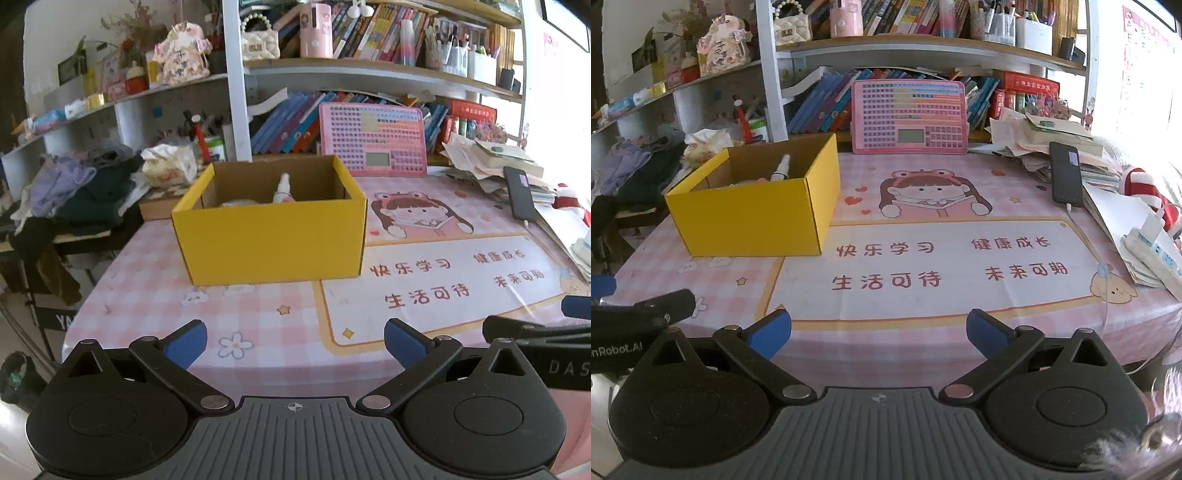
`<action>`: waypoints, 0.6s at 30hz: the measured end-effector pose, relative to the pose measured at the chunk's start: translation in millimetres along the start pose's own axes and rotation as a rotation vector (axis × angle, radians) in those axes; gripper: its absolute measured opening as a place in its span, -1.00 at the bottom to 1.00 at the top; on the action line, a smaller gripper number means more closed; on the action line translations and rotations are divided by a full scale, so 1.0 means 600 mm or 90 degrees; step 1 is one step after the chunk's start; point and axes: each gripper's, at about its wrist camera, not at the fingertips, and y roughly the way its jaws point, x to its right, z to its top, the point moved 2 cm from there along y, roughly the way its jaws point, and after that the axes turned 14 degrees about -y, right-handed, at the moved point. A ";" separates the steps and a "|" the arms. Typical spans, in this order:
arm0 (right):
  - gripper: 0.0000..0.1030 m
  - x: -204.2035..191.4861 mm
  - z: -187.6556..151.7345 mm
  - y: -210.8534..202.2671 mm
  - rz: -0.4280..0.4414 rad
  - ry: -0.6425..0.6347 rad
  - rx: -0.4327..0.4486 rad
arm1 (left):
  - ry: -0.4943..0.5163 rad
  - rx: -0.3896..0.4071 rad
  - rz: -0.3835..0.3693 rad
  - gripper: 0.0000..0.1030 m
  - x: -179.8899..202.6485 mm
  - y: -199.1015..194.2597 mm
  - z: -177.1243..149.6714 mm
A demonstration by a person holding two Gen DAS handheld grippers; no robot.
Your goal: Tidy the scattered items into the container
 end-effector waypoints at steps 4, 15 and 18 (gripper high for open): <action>1.00 -0.003 0.004 -0.018 -0.012 -0.012 0.028 | -0.004 0.007 -0.004 1.00 -0.001 -0.007 0.001; 1.00 0.000 -0.007 -0.011 0.007 -0.015 0.007 | -0.024 -0.029 0.021 1.00 -0.007 0.006 -0.012; 1.00 -0.001 -0.009 -0.013 -0.004 -0.025 0.009 | -0.025 -0.032 0.021 1.00 -0.006 0.003 -0.017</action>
